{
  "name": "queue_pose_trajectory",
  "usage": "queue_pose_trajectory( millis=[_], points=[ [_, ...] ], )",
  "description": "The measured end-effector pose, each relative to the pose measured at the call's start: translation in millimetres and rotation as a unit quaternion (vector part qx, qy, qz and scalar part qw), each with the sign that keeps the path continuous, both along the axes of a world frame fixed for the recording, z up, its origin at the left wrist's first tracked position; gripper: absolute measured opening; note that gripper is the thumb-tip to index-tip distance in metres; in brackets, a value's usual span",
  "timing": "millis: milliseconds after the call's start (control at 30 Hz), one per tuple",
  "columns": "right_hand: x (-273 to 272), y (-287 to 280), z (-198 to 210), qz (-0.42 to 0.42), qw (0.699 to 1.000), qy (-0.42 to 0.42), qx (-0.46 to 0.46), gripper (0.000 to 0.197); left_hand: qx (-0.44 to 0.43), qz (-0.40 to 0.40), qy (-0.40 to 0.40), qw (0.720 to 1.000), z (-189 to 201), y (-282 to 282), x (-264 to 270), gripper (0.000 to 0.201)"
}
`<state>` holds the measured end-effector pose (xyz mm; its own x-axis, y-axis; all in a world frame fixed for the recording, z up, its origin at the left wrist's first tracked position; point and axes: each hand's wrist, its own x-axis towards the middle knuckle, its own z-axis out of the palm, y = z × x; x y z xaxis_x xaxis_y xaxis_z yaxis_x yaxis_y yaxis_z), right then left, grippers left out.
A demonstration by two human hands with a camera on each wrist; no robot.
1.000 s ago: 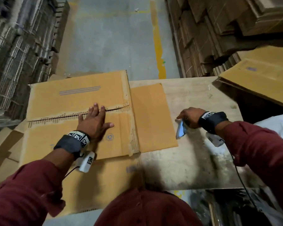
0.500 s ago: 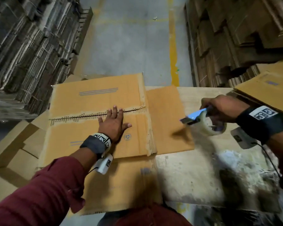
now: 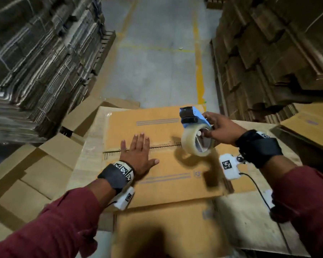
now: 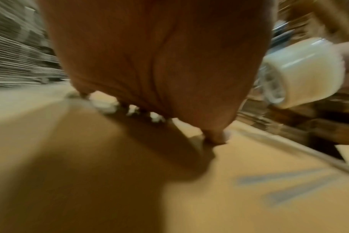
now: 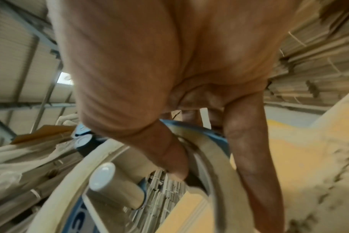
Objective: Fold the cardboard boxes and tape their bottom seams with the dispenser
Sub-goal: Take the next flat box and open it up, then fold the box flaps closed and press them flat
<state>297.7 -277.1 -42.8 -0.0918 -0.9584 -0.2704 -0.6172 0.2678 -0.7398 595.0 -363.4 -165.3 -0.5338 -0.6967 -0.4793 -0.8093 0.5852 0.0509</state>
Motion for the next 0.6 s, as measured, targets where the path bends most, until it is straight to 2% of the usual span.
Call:
queue_pose_trajectory(
  millis=[100, 200, 267, 300, 333, 367, 400, 433, 467, 500, 533, 600],
  points=[
    [47, -17, 2, -0.006, 0.997, -0.069, 0.028, 0.045, 0.01, 0.011, 0.01, 1.0, -13, -21, 86, 0.109],
    [87, -37, 3, -0.008, 0.994, -0.1, 0.048, 0.043, 0.021, 0.014, 0.029, 0.999, -12, -33, 126, 0.112],
    [111, -49, 6, -0.004, 0.995, -0.098, 0.036, 0.042, 0.043, 0.056, 0.11, 0.991, 2, -37, 130, 0.111],
    [121, -55, 7, 0.003, 0.995, -0.095, 0.024, 0.04, 0.057, 0.094, 0.188, 0.976, 15, -39, 130, 0.109],
    [130, -60, 8, 0.016, 0.996, -0.083, 0.011, 0.038, 0.076, 0.145, 0.286, 0.944, 30, -40, 128, 0.105],
    [137, -65, 8, 0.034, 0.998, -0.061, -0.005, 0.035, 0.105, 0.206, 0.391, 0.891, 49, -40, 126, 0.1],
    [142, -70, 8, 0.06, 0.998, -0.022, -0.022, 0.034, 0.143, 0.271, 0.484, 0.82, 68, -38, 123, 0.096],
    [148, -73, 8, 0.086, 0.996, 0.016, -0.034, 0.034, 0.188, 0.331, 0.546, 0.746, 87, -35, 121, 0.095],
    [155, -76, 8, 0.105, 0.992, 0.047, -0.042, 0.036, 0.231, 0.376, 0.578, 0.686, 104, -31, 120, 0.094],
    [162, -79, 8, 0.114, 0.99, 0.06, -0.053, 0.039, 0.262, 0.402, 0.591, 0.648, 117, -28, 119, 0.093],
    [168, -81, 7, 0.123, 0.988, 0.07, -0.063, 0.043, 0.284, 0.415, 0.597, 0.624, 125, -25, 119, 0.091],
    [182, -84, 5, 0.149, 0.978, 0.115, -0.092, 0.051, 0.31, 0.424, 0.611, 0.592, 130, -20, 121, 0.091]
  ],
)
